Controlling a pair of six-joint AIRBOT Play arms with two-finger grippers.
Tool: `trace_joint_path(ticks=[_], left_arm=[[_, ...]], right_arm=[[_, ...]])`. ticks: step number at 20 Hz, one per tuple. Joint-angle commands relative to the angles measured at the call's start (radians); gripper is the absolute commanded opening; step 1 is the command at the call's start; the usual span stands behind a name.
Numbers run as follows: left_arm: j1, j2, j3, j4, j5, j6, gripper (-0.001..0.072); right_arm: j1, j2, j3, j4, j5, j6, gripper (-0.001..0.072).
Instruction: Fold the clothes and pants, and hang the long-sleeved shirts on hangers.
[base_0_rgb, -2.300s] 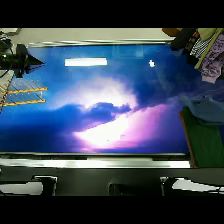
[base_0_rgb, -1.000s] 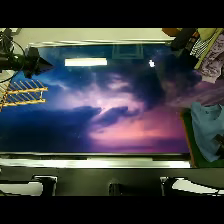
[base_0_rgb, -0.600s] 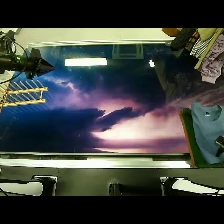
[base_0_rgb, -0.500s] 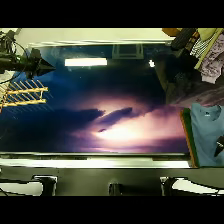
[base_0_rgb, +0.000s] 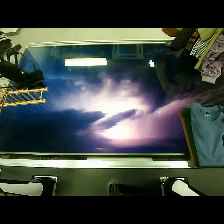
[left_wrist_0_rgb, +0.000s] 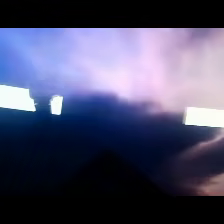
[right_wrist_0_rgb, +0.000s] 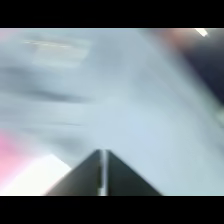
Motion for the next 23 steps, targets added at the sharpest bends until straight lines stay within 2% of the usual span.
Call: trace_joint_path(ticks=[1, 4, 8, 23], left_arm=[[-0.038, 0.024, -0.118, 0.113, 0.032, 0.074, 0.0015], [-0.042, 0.049, -0.244, 0.042, 0.058, 0.173, 0.0015], [-0.056, 0.046, -0.296, 0.034, 0.05, 0.189, 0.0016], [-0.056, 0.044, -0.296, 0.032, 0.05, 0.182, 0.0017]], right_arm=[[0.32, -0.001, 0.008, 0.183, 0.126, -0.14, 0.0028], [0.585, -0.057, 0.008, 0.134, 0.098, -0.171, 0.0028], [0.745, -0.121, 0.008, 0.1, 0.039, -0.171, 0.0028], [0.753, -0.126, 0.009, 0.1, 0.043, -0.163, 0.003]])
